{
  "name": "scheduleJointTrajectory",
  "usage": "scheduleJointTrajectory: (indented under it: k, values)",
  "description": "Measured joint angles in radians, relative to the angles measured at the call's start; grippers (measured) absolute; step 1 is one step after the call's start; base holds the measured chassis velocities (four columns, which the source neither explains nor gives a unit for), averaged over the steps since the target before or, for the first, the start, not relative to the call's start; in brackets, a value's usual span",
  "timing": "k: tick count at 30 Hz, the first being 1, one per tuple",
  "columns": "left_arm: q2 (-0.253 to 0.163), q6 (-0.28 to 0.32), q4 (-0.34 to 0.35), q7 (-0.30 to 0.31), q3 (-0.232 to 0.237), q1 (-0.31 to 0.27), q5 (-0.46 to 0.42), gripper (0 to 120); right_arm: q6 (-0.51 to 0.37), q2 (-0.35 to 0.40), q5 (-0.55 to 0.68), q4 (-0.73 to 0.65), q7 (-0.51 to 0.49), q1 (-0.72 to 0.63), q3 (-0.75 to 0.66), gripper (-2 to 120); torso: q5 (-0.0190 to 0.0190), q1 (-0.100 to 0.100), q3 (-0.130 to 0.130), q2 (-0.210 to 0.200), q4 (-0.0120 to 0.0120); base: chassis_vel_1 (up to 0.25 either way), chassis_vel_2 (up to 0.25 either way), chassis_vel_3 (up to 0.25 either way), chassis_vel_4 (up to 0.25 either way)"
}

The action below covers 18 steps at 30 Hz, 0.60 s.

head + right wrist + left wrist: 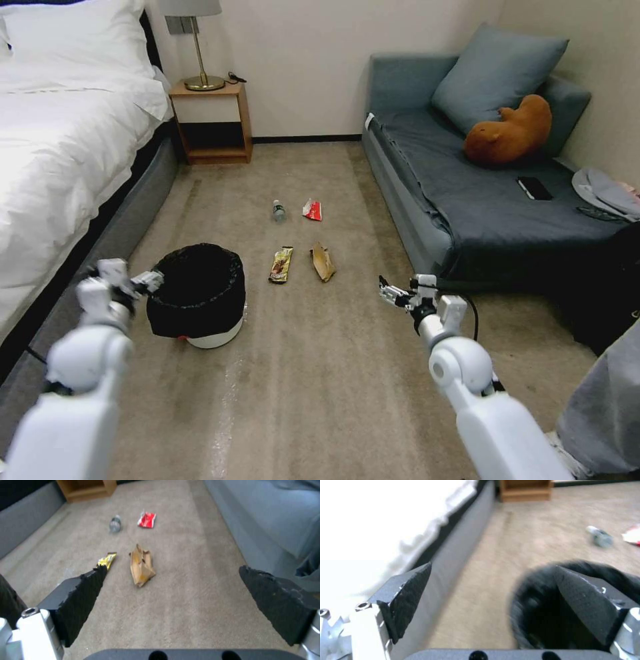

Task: Pick up the trash bin, then pick up the garbage on the floor and place it into the trash bin.

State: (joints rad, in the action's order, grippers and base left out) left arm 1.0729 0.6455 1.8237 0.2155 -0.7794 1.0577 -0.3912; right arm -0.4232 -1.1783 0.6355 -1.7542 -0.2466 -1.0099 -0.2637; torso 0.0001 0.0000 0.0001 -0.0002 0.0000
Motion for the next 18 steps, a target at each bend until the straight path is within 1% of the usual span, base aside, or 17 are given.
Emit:
scheduleJointTrajectory:
  k: [1, 2, 3, 4, 5, 6, 7, 8, 9, 10, 12, 13, 14, 15, 17, 18]
  values:
    - [-0.018, 0.014, -0.02, 0.006, -0.008, -0.019, -0.018, 97, -0.021, 0.018, 0.032, 0.012, -0.012, 0.026, 0.015, 100, 0.0012, 0.0, 0.0, 0.0, -0.0001, 0.0, 0.0, 0.0, 0.0]
    - [-0.018, 0.014, -0.02, 0.006, -0.008, -0.019, -0.018, 97, -0.021, 0.018, 0.032, 0.012, -0.012, 0.026, 0.015, 100, 0.0012, 0.0, 0.0, 0.0, -0.0001, 0.0, 0.0, 0.0, 0.0]
    - [-0.026, 0.022, -0.041, 0.006, -0.004, -0.028, -0.033, 97, -0.05, 0.042, 0.076, 0.028, -0.029, 0.063, 0.035, 100, 0.0, 0.0, 0.0, 0.0, 0.0001, 0.0, 0.0, 0.0, 0.0]
    - [-0.028, 0.022, -0.052, 0.006, 0.001, -0.029, -0.036, 97, -0.073, 0.061, 0.111, 0.04, -0.043, 0.093, 0.051, 100, -0.0016, 0.0, 0.0, 0.0, 0.0002, 0.0, 0.0, 0.0, 0.0]
    - [-0.028, 0.022, -0.052, 0.006, 0.001, -0.029, -0.036, 97, -0.073, 0.061, 0.111, 0.04, -0.043, 0.093, 0.051, 100, -0.0016, 0.0, 0.0, 0.0, 0.0002, 0.0, 0.0, 0.0, 0.0]
    - [-0.028, 0.021, -0.062, 0.005, 0.006, -0.029, -0.038, 97, -0.096, 0.08, 0.146, 0.053, -0.056, 0.123, 0.067, 100, -0.0002, 0.0, 0.0, 0.0, 0.0, 0.0, 0.0, 0.0, 0.0]
    - [-0.028, 0.021, -0.062, 0.005, 0.006, -0.029, -0.038, 97, -0.096, 0.08, 0.146, 0.053, -0.056, 0.123, 0.067, 100, -0.0002, 0.0, 0.0, 0.0, 0.0, 0.0, 0.0, 0.0, 0.0]
    - [-0.026, 0.02, -0.074, 0.005, 0.011, -0.029, -0.041, 97, -0.123, 0.103, 0.187, 0.068, -0.072, 0.157, 0.086, 100, 0.0006, 0.0, 0.0, 0.0, 0.0, 0.0, 0.0, 0.0, 0.0]
    - [-0.023, 0.019, -0.088, 0.003, 0.017, -0.031, -0.046, 97, -0.15, 0.125, 0.228, 0.083, -0.087, 0.192, 0.105, 100, -0.0004, 0.0, 0.0, 0.0, 0.0, 0.0, 0.0, 0.0, 0.0]
    - [-0.023, 0.019, -0.088, 0.003, 0.017, -0.031, -0.046, 97, -0.15, 0.125, 0.228, 0.083, -0.087, 0.192, 0.105, 100, -0.0004, 0.0, 0.0, 0.0, 0.0, 0.0, 0.0, 0.0, 0.0]
    - [-0.02, 0.017, -0.111, 0.001, 0.027, -0.04, -0.057, 96, -0.187, 0.159, 0.285, 0.107, -0.109, 0.245, 0.134, 100, -0.0003, 0.0, 0.0, 0.0, 0.0, 0.0, 0.0, 0.0, 0.0]
    - [-0.02, 0.017, -0.111, 0.001, 0.027, -0.04, -0.057, 96, -0.187, 0.159, 0.285, 0.107, -0.109, 0.245, 0.134, 100, -0.0003, 0.0, 0.0, 0.0, 0.0, 0.0, 0.0, 0.0, 0.0]
    - [-0.019, 0.016, -0.121, -0.005, 0.033, -0.044, -0.064, 96, -0.173, 0.162, 0.263, 0.145, -0.099, 0.253, 0.153, 100, -0.0009, 0.0, 0.0, 0.0, 0.0003, 0.0, 0.0, 0.0, 0.0]
    - [-0.018, 0.017, -0.13, -0.004, 0.037, -0.046, -0.072, 95, -0.166, 0.158, 0.248, 0.169, -0.092, 0.25, 0.166, 100, 0.0004, 0.0, 0.0, 0.0, -0.0002, 0.0, 0.0, 0.0, 0.0]
    - [-0.017, 0.018, -0.137, -0.005, 0.041, -0.05, -0.081, 95, -0.16, 0.153, 0.237, 0.178, -0.087, 0.247, 0.172, 100, 0.001, 0.0, 0.0, 0.0, -0.0002, 0.0, 0.0, 0.0, 0.0]
    - [-0.015, 0.019, -0.143, -0.005, 0.043, -0.056, -0.089, 95, -0.153, 0.149, 0.227, 0.181, -0.085, 0.245, 0.175, 100, -0.0004, 0.0, 0.0, 0.0, -0.0002, 0.0, 0.0, 0.0, 0.0]
